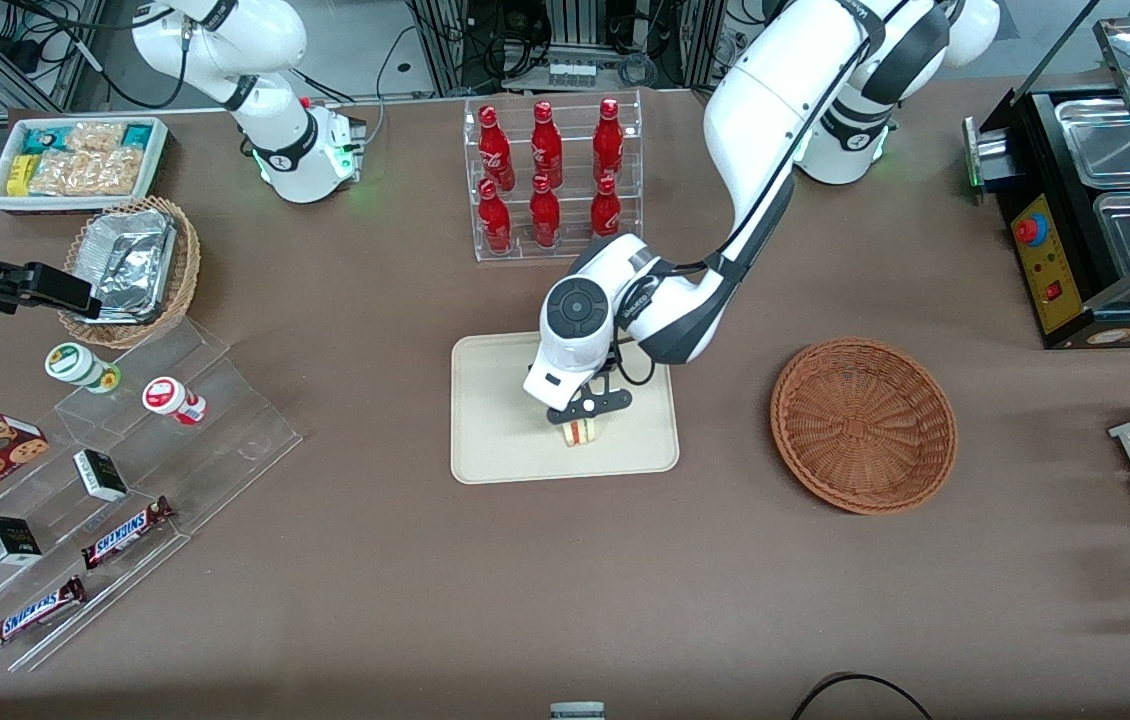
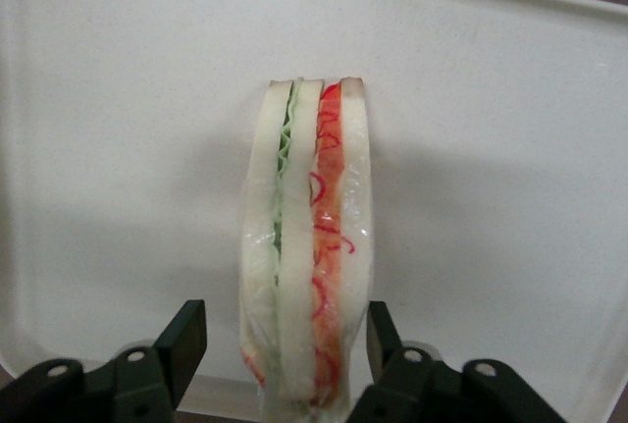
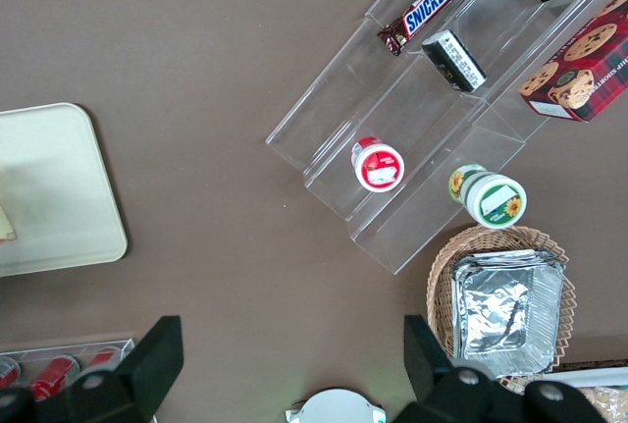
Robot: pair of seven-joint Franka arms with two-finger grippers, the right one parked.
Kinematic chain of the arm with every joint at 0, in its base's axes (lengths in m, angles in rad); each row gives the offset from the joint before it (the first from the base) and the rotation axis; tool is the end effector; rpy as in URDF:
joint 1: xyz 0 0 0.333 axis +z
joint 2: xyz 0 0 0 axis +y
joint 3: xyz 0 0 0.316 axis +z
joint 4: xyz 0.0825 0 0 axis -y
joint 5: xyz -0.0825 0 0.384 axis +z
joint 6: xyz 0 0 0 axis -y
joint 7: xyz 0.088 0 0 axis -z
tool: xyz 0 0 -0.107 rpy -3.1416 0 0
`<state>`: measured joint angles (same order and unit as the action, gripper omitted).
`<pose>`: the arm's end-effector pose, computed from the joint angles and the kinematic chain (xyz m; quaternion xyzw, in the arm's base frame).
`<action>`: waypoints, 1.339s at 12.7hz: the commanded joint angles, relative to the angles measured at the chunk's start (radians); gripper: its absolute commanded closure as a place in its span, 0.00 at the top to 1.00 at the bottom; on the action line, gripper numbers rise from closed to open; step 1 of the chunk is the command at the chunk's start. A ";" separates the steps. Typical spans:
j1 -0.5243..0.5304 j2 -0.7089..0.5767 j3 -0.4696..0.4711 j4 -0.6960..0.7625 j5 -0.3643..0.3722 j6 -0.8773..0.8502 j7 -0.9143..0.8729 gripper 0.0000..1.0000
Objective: Place sandwich from basket to tray
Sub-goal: 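Carry the sandwich over the cream tray and lower it, then open the left gripper to release the sandwich on the tray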
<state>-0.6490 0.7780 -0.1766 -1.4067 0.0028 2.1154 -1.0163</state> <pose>0.5084 -0.5144 0.2399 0.9908 0.1172 -0.0664 0.0139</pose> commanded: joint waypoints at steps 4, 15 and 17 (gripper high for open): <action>-0.003 -0.019 0.006 0.146 0.011 -0.185 -0.016 1.00; 0.225 -0.287 0.008 0.045 -0.030 -0.466 0.391 1.00; 0.317 -0.359 0.009 -0.009 -0.049 -0.520 0.513 1.00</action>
<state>-0.4014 0.5259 -0.1577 -1.3071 -0.0206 1.6251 -0.5959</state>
